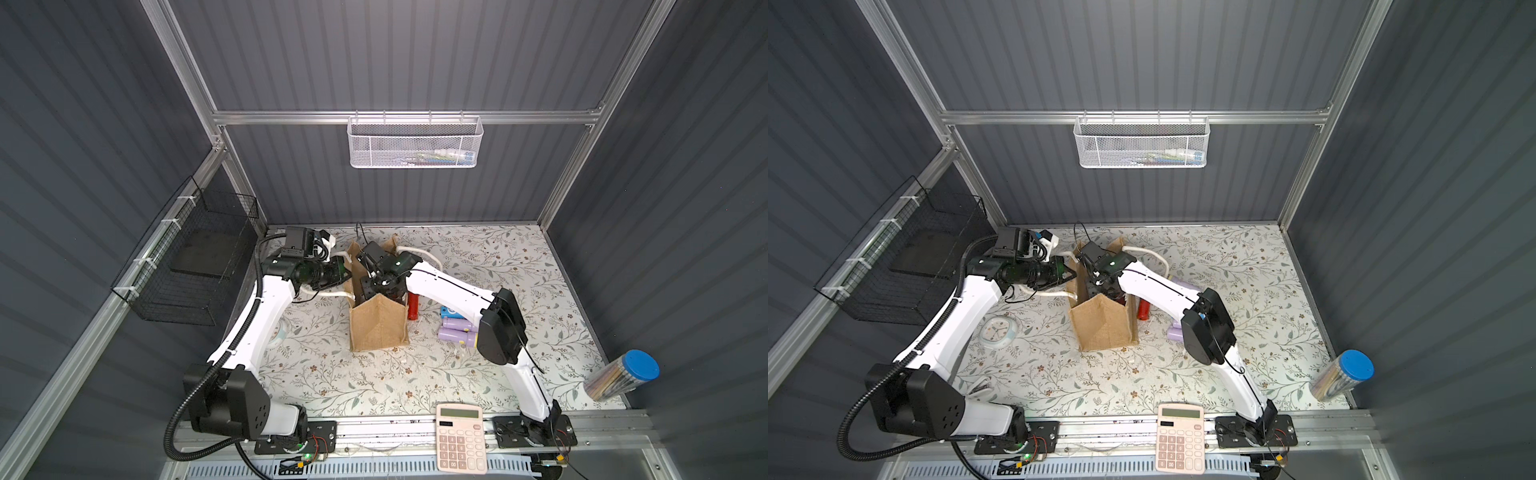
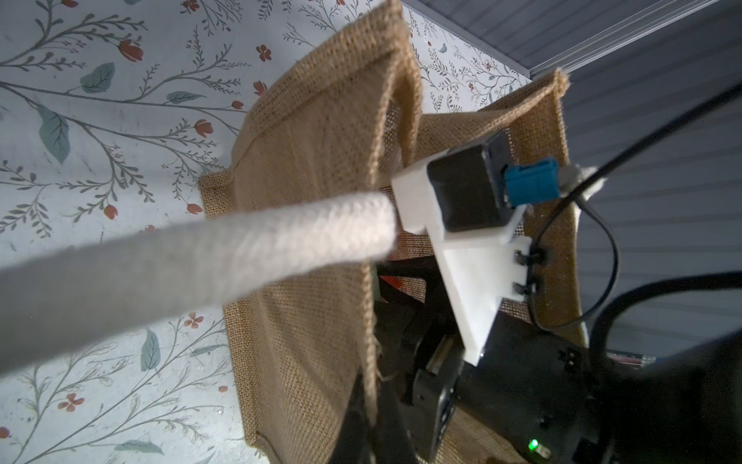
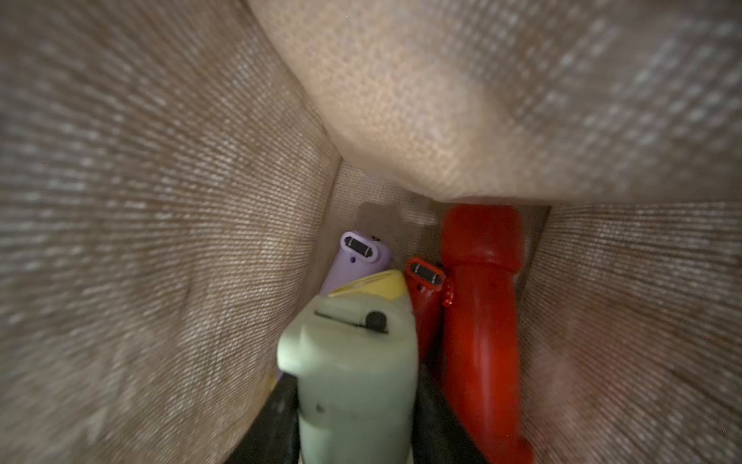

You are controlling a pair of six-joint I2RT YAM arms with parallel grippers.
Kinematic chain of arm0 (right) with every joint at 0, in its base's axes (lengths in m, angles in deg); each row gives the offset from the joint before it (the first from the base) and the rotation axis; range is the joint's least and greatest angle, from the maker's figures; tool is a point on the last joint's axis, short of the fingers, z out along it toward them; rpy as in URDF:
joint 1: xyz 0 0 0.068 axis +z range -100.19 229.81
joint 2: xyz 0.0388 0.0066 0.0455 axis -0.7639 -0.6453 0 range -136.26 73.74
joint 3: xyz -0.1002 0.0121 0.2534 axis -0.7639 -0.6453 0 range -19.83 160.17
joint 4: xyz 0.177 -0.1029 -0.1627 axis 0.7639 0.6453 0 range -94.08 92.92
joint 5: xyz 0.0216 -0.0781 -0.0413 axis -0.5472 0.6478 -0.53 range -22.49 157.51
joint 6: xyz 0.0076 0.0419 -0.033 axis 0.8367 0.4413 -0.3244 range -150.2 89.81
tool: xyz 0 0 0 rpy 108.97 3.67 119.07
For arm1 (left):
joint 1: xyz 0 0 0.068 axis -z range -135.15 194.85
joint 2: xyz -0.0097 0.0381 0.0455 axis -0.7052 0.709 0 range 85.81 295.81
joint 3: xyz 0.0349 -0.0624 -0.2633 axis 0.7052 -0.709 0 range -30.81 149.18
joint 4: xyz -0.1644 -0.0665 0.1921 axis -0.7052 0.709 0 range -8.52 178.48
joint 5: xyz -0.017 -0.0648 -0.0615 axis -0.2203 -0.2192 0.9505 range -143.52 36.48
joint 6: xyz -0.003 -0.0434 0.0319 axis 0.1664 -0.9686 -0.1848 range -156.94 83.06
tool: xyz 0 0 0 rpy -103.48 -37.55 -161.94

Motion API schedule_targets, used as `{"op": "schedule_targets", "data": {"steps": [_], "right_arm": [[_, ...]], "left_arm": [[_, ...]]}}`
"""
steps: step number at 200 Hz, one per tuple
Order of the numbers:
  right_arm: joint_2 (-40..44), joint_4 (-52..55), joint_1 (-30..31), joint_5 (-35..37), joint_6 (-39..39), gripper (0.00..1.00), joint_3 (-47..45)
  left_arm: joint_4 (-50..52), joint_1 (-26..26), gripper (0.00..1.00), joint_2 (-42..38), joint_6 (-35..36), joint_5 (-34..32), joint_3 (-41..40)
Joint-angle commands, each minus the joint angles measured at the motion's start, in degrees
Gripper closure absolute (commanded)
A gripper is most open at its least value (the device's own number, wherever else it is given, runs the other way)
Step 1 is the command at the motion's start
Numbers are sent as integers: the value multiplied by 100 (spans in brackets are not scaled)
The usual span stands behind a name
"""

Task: Put the flashlights into the tote bags
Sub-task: Place the flashlight in the canvas bag.

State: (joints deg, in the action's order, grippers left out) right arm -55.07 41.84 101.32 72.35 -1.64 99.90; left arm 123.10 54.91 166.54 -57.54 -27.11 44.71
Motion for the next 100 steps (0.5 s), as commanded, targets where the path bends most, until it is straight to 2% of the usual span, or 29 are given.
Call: {"op": "schedule_targets", "data": {"steps": [1,32,48,56,64,81,100], "right_arm": [[-140,468,-14,186,181,86,130],[-230,699,-5,432,169,82,126],[-183,769,8,589,101,71,42],[-132,764,8,654,60,62,-43],[-77,747,8,690,19,57,-118],[50,650,9,653,-71,52,-287],[160,599,5,470,-170,41,-297]], "left_arm": [[-129,-40,100,-85,-14,41,109],[-96,-40,100,-48,-5,-22,127],[-71,-47,100,-48,12,-135,137],[-52,-49,100,-48,16,-200,140],[-41,-49,100,-48,24,-255,135],[-32,-57,100,-34,35,-326,116],[-56,-74,100,-9,21,-410,107]]}}
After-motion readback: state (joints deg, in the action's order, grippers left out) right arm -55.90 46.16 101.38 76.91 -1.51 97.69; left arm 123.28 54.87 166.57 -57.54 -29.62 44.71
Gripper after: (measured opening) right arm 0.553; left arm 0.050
